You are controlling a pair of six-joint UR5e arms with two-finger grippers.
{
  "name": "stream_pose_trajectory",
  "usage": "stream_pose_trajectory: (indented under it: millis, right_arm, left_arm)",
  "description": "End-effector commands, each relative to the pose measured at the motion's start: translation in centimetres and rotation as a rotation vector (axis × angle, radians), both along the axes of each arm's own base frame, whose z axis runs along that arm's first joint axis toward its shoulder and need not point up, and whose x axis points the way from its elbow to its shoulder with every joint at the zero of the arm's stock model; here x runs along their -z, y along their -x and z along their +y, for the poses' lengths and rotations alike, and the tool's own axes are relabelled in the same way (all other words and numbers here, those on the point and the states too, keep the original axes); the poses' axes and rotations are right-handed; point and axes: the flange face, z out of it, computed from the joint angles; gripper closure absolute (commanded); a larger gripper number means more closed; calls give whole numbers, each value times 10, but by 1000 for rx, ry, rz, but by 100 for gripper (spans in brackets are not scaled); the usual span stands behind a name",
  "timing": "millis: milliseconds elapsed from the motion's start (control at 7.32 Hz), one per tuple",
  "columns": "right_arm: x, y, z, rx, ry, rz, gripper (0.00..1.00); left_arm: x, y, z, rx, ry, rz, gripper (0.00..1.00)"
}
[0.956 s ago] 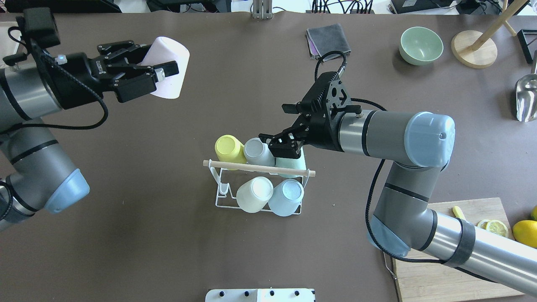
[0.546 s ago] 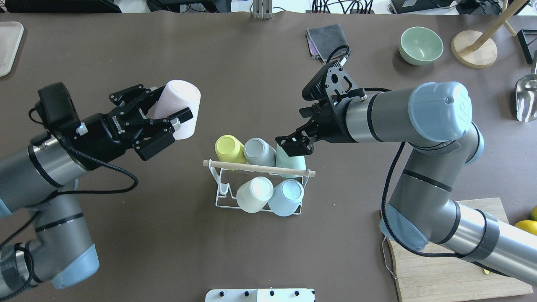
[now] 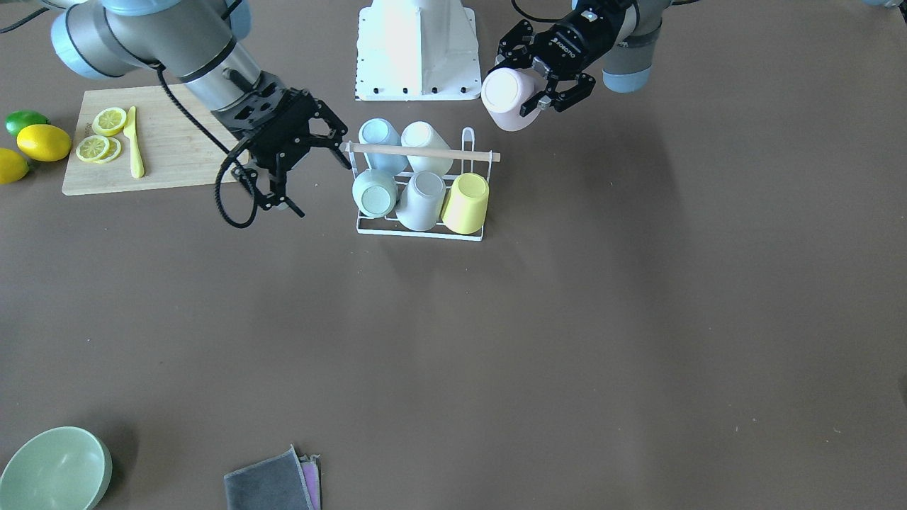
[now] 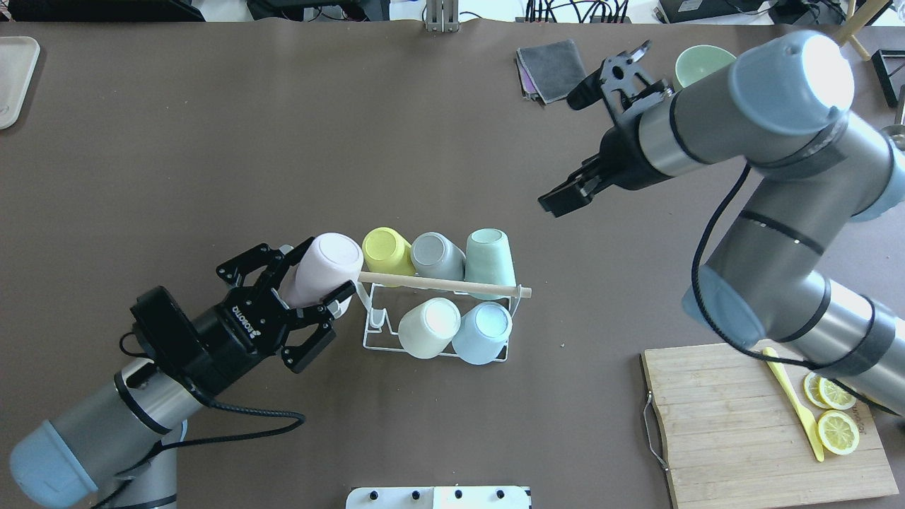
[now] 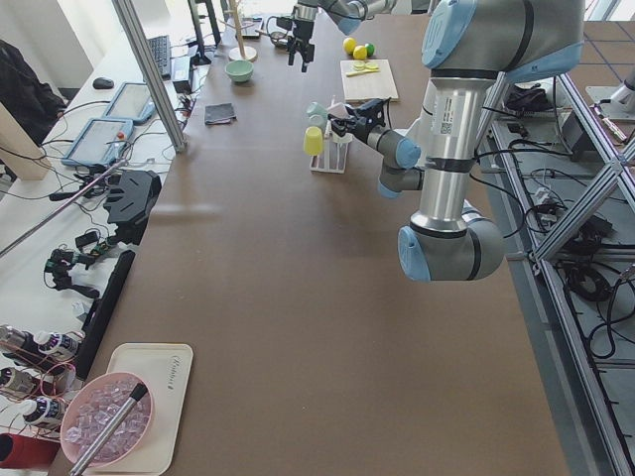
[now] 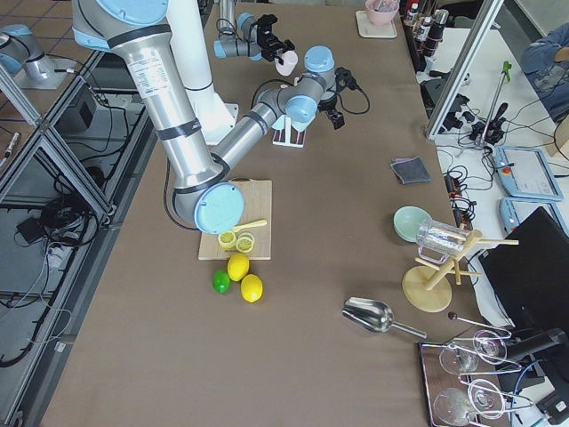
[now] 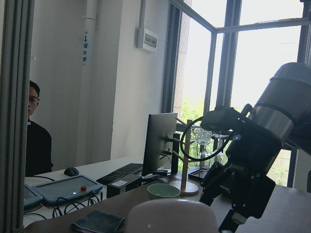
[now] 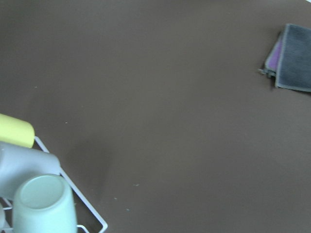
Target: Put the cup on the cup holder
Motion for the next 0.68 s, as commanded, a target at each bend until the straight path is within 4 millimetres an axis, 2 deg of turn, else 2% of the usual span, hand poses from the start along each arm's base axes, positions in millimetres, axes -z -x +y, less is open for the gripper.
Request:
stream_pose_trajectory:
  millis: [0, 137, 273, 410, 546]
  right_arm:
    - [-64, -98, -30, -134, 172, 67, 0]
    - [-88, -134, -37, -175, 286, 97, 0]
    - [-119, -164, -34, -192, 433, 122, 0]
    - [-159, -197, -28, -207, 551, 121, 0]
    - [-208, -243, -21, -232, 595, 150, 0]
  left_arm:
    - [12, -19, 9, 1, 2, 7, 100]
    - [16, -19, 9, 1, 1, 13, 100]
    - [16, -20, 9, 1, 1, 11, 100]
    - [16, -20, 8, 2, 0, 9, 100]
    - [13, -24, 8, 2, 2, -9, 100]
